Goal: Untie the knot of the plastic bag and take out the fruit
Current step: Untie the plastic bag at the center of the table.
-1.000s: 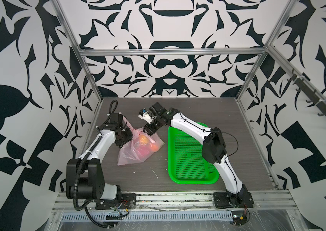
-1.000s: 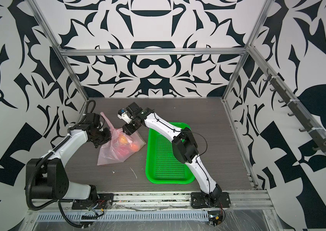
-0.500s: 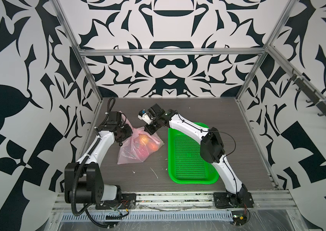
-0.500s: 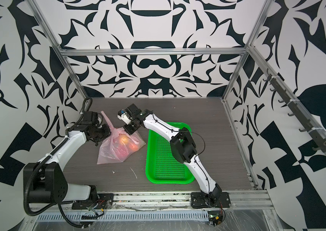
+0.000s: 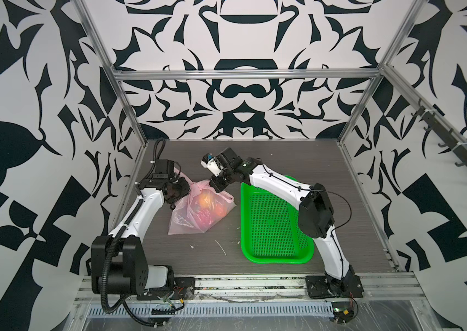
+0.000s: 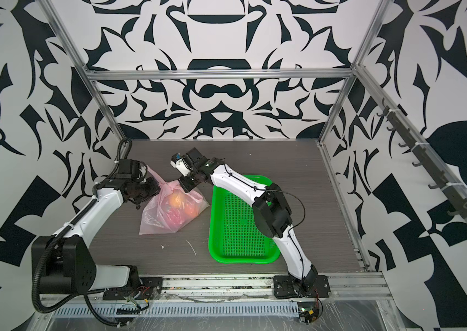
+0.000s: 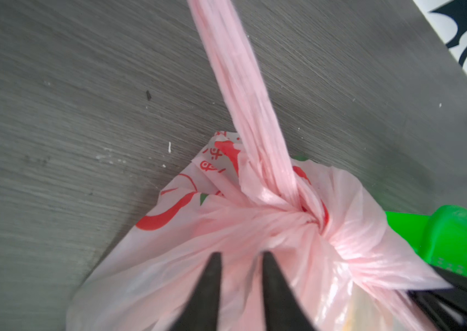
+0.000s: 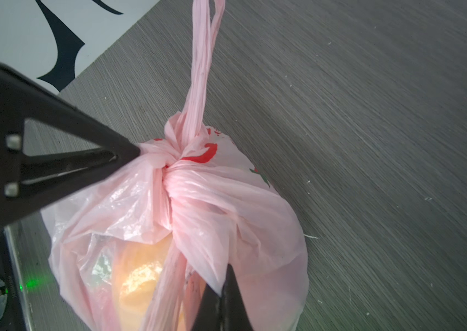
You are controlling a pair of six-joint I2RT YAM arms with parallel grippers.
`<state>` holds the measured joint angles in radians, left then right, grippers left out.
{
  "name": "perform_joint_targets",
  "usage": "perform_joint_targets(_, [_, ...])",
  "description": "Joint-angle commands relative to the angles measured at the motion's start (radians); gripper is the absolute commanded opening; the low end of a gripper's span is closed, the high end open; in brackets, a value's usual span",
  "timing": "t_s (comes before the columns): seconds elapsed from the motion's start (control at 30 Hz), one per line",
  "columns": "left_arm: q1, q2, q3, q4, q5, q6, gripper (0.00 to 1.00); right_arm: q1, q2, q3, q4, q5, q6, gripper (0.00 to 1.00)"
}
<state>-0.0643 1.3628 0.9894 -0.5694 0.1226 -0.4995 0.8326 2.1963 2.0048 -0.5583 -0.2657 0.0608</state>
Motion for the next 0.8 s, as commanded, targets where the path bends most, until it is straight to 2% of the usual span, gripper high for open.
perform_joint_targets(0.0, [-0.002, 0.015, 0.032, -0.053, 0.03, 0.058, 0.44, -0.002, -0.031, 0.002, 0.041, -0.015, 0.02, 0.0])
perform_joint_targets(0.1, [-0.002, 0.033, 0.047, -0.063, 0.061, 0.092, 0.51, -0.002, -0.023, 0.011, 0.041, -0.026, 0.024, 0.0])
perform_joint_targets(0.27, [-0.002, 0.094, 0.061, -0.058, 0.09, 0.115, 0.5, -0.003, -0.017, 0.021, 0.044, -0.032, 0.022, 0.0])
perform_joint_targets(0.4, [-0.002, 0.138, 0.068, -0.032, 0.115, 0.117, 0.28, -0.002, -0.009, 0.033, 0.043, -0.033, 0.022, 0.0])
perform_joint_targets(0.47, [-0.002, 0.149, 0.071, -0.023, 0.106, 0.109, 0.13, -0.002, -0.005, 0.041, 0.044, -0.031, 0.025, 0.0])
perform_joint_targets(0.53, [-0.002, 0.144, 0.069, -0.012, 0.09, 0.1, 0.02, -0.004, -0.003, 0.043, 0.048, -0.029, 0.029, 0.0])
perform_joint_targets(0.77, [-0.002, 0.071, 0.04, -0.003, -0.042, 0.058, 0.0, -0.013, -0.016, 0.021, 0.083, -0.014, 0.06, 0.0])
